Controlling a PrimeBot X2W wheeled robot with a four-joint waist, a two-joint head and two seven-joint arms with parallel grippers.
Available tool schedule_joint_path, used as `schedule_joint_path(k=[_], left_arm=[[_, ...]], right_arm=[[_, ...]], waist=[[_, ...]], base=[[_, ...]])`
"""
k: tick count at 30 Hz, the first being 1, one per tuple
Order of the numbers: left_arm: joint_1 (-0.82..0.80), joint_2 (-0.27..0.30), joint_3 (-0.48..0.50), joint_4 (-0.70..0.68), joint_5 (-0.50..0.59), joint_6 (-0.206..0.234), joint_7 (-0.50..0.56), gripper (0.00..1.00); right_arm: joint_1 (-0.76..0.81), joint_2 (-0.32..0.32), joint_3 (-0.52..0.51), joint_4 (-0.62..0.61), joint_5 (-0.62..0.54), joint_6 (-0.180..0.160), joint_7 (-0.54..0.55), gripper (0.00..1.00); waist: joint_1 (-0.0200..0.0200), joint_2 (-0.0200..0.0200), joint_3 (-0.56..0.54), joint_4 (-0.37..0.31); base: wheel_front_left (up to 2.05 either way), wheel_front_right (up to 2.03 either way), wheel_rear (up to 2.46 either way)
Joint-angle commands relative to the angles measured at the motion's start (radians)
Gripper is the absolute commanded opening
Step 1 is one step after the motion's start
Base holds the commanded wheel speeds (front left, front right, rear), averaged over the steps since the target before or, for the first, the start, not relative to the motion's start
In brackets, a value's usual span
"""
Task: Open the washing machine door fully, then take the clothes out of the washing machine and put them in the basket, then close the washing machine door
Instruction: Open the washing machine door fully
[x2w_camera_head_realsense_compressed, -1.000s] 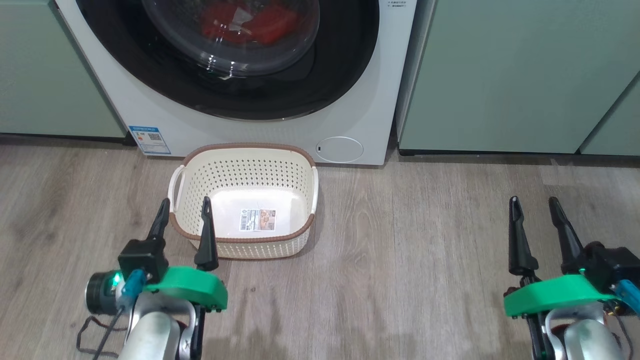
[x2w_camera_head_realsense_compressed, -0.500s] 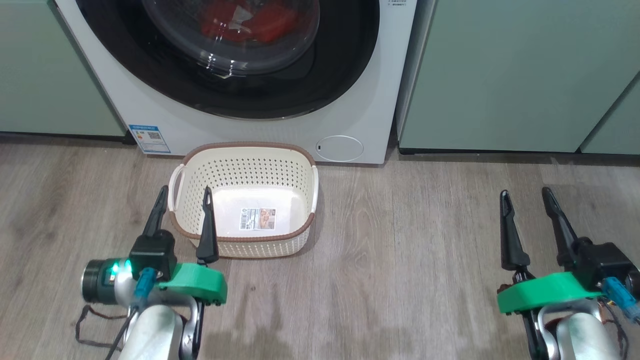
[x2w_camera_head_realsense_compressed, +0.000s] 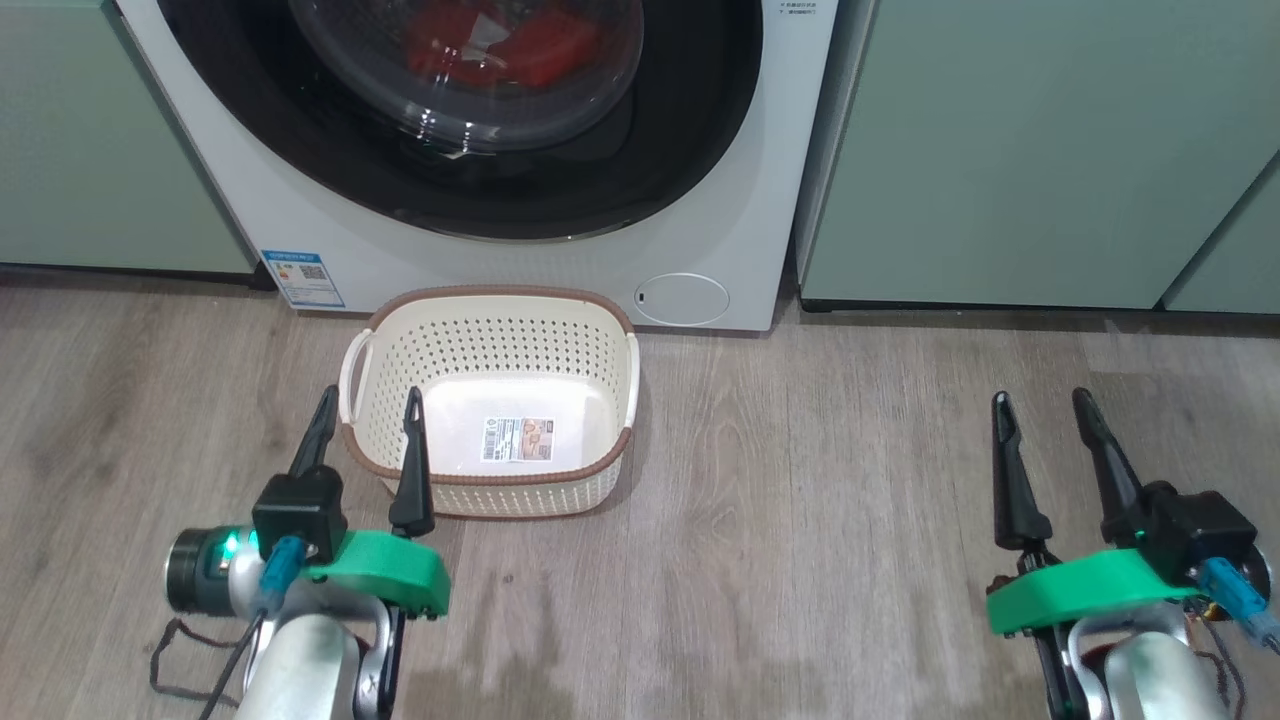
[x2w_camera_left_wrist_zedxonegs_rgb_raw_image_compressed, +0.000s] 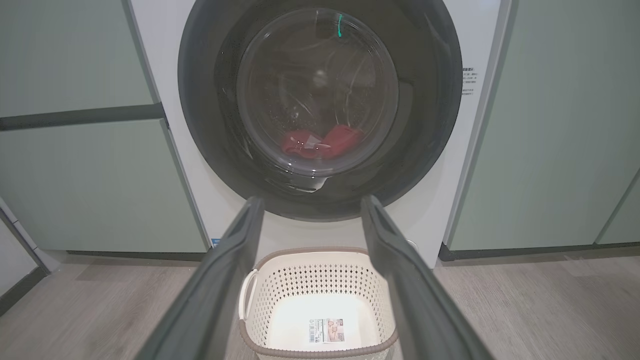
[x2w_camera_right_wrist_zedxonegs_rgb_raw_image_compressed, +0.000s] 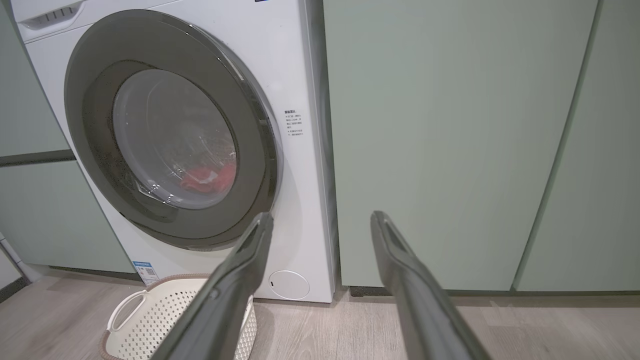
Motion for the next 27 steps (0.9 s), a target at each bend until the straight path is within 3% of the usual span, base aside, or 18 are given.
schedule_joint_path(k=[1,4,5,7,15,17,20,27], left_arm=[[-0.058,0.003,0.035,-0.027,-0.007,-0.007,-0.009,1.0],[-0.058,0.002,0.038,-0.022,-0.008,-0.011,-0.009,1.0],[-0.058,0.002,0.037,-0.021,-0.008,-0.013,-0.009,1.0],[-0.058,0.001,0.037,-0.019,-0.009,-0.015,-0.009,1.0],[-0.04,0.0,0.024,-0.009,-0.035,-0.018,-0.009,1.0],[-0.037,0.0,0.016,-0.006,-0.042,-0.018,-0.009,1.0],[-0.039,0.0,0.002,-0.006,-0.054,-0.017,-0.009,1.0],[-0.066,0.0,-0.045,-0.014,-0.092,-0.004,-0.009,1.0]], right_arm=[[-0.034,-0.013,0.03,-0.026,0.007,-0.001,-0.011,1.0],[-0.037,-0.013,0.034,-0.019,0.028,-0.001,-0.011,1.0],[-0.039,-0.013,0.035,-0.015,0.041,-0.001,-0.011,0.95],[-0.046,-0.013,0.037,-0.007,0.088,-0.001,-0.011,0.0],[-0.156,-0.021,0.076,0.171,0.452,-0.001,-0.011,0.0],[-0.216,-0.077,0.121,0.239,0.588,-0.001,-0.006,0.0],[-0.322,-0.182,0.174,0.273,0.797,-0.001,0.083,0.0],[-0.599,-0.386,0.211,0.292,1.167,-0.001,0.417,0.0]], waist=[[0.0,-0.0001,-0.001,0.0],[0.0,-0.0001,-0.002,0.001],[0.0,-0.0001,-0.002,0.002],[0.0,-0.0001,-0.002,0.004],[0.0,-0.0001,0.003,0.013],[0.0,-0.0001,0.007,0.021],[0.0,-0.0001,0.028,0.035],[0.0,-0.0001,0.108,0.088]], base=[[0.0,0.0,0.0],[0.0,0.0,0.0],[0.0,0.0,0.0],[0.0,0.0,0.0],[0.0,0.0,0.0],[0.0,0.0,0.0],[0.0,0.0,0.0],[0.0,0.0,0.0]])
